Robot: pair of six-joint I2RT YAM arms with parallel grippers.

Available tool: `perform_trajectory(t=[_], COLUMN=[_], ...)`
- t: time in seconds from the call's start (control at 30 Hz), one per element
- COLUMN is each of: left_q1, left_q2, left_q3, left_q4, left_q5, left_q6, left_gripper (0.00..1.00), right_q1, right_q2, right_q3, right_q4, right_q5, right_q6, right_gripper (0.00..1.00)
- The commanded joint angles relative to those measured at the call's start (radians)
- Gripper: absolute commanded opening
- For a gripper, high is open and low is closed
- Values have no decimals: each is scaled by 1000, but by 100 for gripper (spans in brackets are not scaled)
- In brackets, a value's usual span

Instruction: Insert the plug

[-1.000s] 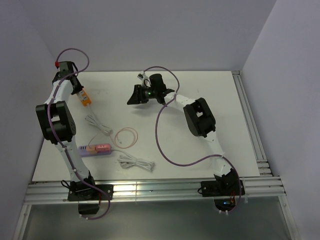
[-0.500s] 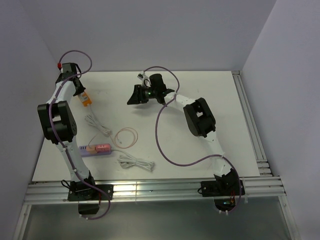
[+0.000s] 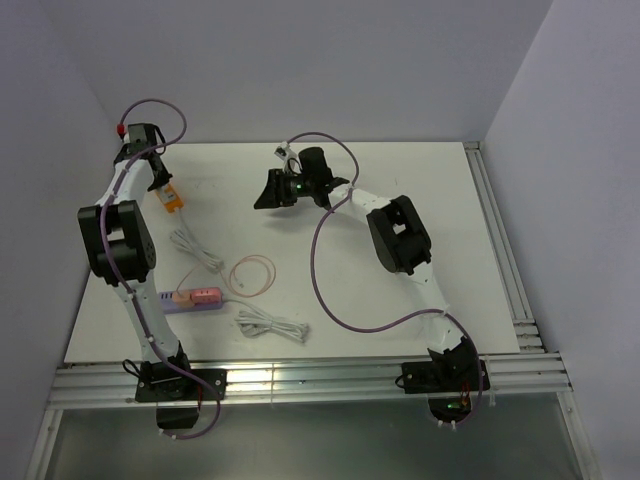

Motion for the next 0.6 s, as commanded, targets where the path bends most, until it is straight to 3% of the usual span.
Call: perform_trajectory(t=[0.0, 0.57], left_q1=[-23, -37], left_q2=[42, 75], left_q3=[-35, -136], left_q4=[-18, 109], left_q5=[-36, 91], left_q6=[2, 40], left_gripper=[0, 0], right_q1=[-5, -7], right_q2=[11, 8], right_q3=[30, 20], right_q4=[26, 32], right_q5=[-20, -26], right_q6=[4, 4], right_gripper=[58, 58])
